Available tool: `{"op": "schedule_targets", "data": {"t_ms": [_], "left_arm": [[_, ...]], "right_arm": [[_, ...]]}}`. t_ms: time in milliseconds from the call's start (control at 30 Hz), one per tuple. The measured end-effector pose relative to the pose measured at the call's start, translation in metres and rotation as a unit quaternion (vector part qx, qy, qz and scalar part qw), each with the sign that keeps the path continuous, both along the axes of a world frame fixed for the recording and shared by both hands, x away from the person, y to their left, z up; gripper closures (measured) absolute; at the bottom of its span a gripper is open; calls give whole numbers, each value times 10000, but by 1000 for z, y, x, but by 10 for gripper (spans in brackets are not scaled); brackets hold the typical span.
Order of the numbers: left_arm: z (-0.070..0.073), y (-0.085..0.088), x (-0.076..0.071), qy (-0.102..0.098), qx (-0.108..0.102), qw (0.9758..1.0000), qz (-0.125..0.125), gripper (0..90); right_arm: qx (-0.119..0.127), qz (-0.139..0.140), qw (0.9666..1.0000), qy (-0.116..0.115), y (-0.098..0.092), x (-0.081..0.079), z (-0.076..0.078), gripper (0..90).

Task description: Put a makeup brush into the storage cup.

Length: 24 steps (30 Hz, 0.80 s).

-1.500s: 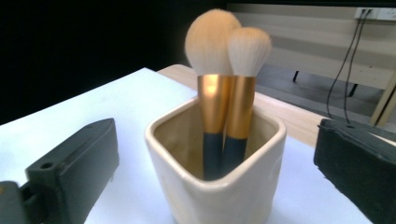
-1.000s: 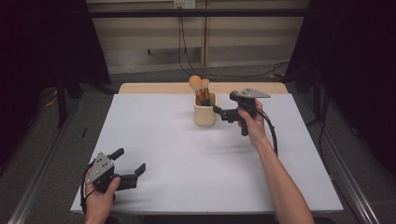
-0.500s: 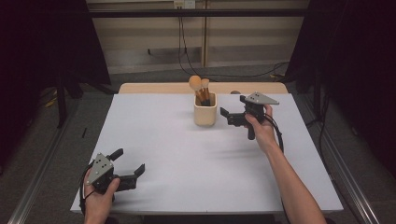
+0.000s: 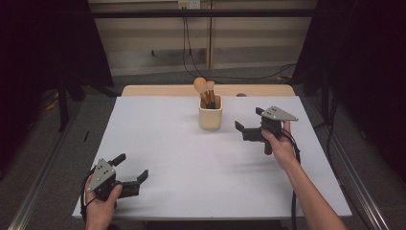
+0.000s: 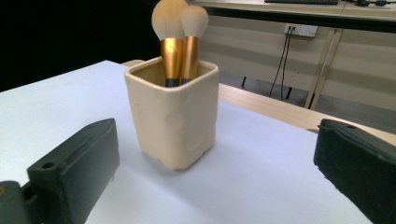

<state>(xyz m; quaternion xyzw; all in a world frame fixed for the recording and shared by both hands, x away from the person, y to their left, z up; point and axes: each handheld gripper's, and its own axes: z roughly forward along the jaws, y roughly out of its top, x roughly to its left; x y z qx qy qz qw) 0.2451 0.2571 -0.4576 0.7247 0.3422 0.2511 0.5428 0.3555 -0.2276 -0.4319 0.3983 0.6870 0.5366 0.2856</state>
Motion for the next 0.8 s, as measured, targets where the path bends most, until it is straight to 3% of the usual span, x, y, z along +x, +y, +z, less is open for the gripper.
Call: {"op": "schedule_targets", "data": {"t_ms": [300, 533, 800], "left_arm": [[2, -1, 0, -28, -30, 10000, -35, 26], [3, -1, -1, -68, -40, 10000, -18, 26], [2, -2, -2, -52, -43, 10000, -25, 26]], "right_arm": [[180, -35, 9998, 104, -12, -20, -3, 0], [182, -69, 9998, 16, -19, -39, -4, 0], [191, -152, 9996, 156, -29, -60, -9, 0]]}}
